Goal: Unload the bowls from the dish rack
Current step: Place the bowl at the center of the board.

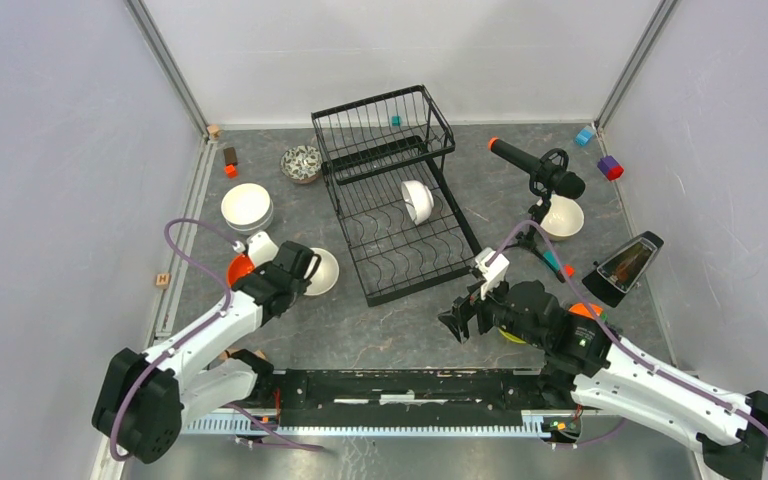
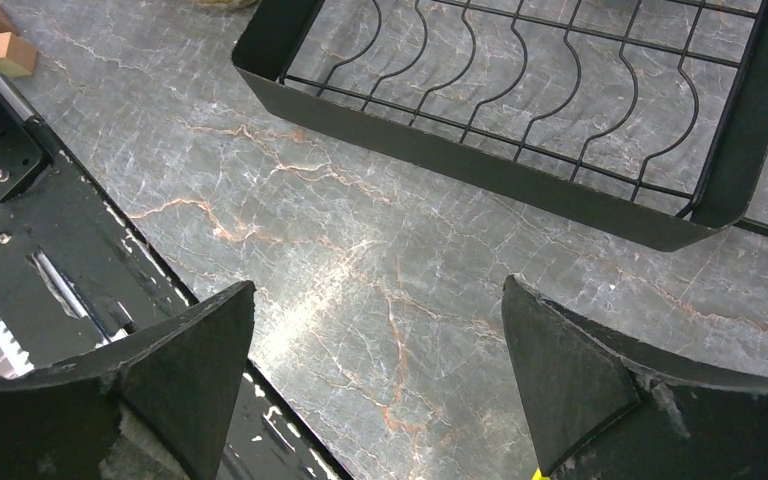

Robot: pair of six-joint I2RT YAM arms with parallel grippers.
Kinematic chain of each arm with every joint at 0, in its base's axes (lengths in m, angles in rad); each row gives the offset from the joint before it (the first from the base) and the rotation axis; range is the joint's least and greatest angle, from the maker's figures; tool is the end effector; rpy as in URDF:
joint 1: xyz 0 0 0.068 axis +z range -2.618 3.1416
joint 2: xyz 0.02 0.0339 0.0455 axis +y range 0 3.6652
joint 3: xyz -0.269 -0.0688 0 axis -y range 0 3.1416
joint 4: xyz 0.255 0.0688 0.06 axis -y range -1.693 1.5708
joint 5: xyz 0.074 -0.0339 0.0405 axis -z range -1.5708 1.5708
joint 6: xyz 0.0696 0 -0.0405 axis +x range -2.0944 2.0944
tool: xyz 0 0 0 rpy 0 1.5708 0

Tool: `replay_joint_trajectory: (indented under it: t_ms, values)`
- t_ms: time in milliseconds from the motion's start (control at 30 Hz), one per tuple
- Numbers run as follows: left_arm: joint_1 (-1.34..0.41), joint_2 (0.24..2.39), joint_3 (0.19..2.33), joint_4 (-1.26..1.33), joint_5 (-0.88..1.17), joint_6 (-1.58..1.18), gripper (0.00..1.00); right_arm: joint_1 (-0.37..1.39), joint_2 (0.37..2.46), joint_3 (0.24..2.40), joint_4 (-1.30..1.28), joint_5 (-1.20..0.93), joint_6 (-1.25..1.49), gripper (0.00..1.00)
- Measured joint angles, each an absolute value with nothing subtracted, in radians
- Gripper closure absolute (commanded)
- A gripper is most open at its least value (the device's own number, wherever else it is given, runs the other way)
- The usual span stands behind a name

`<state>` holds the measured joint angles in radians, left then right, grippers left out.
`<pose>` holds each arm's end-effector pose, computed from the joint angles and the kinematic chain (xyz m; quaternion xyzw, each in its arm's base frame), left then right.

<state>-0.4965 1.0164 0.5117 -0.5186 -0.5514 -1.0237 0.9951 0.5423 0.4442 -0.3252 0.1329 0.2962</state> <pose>0.1932 -0.0632 0.1576 -0.3124 0.8752 0.0107 0.3691 0.1055 0.1456 0.2283 -0.2531 0.7997 0.2813 0.4661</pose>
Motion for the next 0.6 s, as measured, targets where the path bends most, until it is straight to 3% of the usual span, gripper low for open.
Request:
replay_joint_trajectory:
  t_ms: [133,467,600]
  values:
    - [-0.472,1.031,0.501,-0.477,-0.522,-1.037,0.95,0.995,0.542,0.439,-0.323,0.133,0.300,0.02]
    - [-0.457,1.004,0.488,-0.439,-0.484,-1.065,0.35,0.995,0.533,0.434,-0.324,0.138,0.302,0.02]
    - [-0.456,0.932,0.491,-0.449,-0.469,-1.065,0.21,0.995,0.531,0.434,-0.324,0.143,0.301,0.02]
